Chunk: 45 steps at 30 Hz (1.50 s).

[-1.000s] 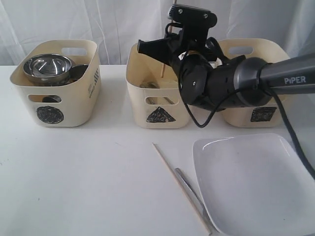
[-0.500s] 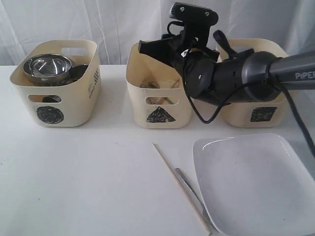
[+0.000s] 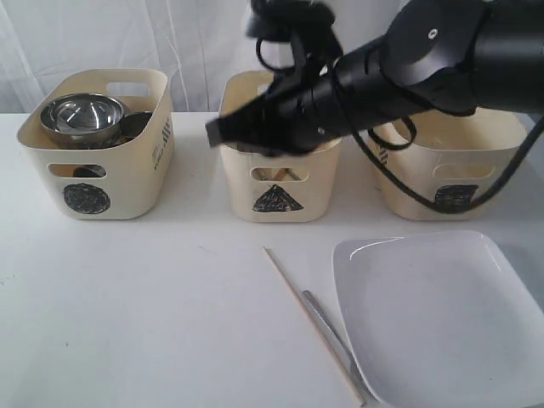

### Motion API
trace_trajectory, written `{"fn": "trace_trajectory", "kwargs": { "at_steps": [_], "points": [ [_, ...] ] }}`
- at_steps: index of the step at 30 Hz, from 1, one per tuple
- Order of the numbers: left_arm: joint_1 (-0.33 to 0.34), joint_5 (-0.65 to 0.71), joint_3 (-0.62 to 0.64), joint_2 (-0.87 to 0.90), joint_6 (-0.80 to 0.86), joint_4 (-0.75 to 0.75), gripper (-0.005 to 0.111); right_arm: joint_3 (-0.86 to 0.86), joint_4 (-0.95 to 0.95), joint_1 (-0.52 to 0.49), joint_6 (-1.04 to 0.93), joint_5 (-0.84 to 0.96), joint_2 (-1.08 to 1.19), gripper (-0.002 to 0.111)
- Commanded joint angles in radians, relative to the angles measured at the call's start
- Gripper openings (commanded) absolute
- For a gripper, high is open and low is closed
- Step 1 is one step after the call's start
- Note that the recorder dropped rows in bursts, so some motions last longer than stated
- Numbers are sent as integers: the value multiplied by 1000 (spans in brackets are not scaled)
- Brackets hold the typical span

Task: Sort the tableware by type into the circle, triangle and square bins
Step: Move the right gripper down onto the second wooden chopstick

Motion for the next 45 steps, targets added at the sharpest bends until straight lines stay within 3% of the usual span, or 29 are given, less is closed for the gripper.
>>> {"fn": "trace_trajectory", "kwargs": {
  "at_steps": [1, 6, 9, 16, 24, 28, 34, 38, 45],
  "points": [
    [-4, 2, 3, -4, 2, -5, 0, 43, -106, 30, 31, 338, 18, 0],
    [-4, 2, 3, -4, 2, -5, 0, 97, -487, 138, 566, 393, 39, 0],
    [-4, 2, 3, -4, 2, -5, 0, 111, -687, 192, 730, 414, 43, 0],
    [-4, 2, 3, -4, 2, -5, 0, 111, -698, 203, 637, 408, 66, 3],
    [-4, 2, 3, -4, 2, -5, 0, 108, -668, 203, 617, 361, 171, 42],
    [-4, 2, 3, -4, 2, -5, 0, 108, -698, 203, 617, 261, 224, 42],
    [-4, 2, 3, -4, 2, -5, 0, 108, -707, 200, 621, 276, 250, 42],
    [-4, 2, 3, -4, 2, -5, 0, 108, -695, 142, 648, 292, 250, 42],
    [-4, 2, 3, -4, 2, -5, 0, 108, -644, 111, 542, 284, 250, 42]
  ]
}}
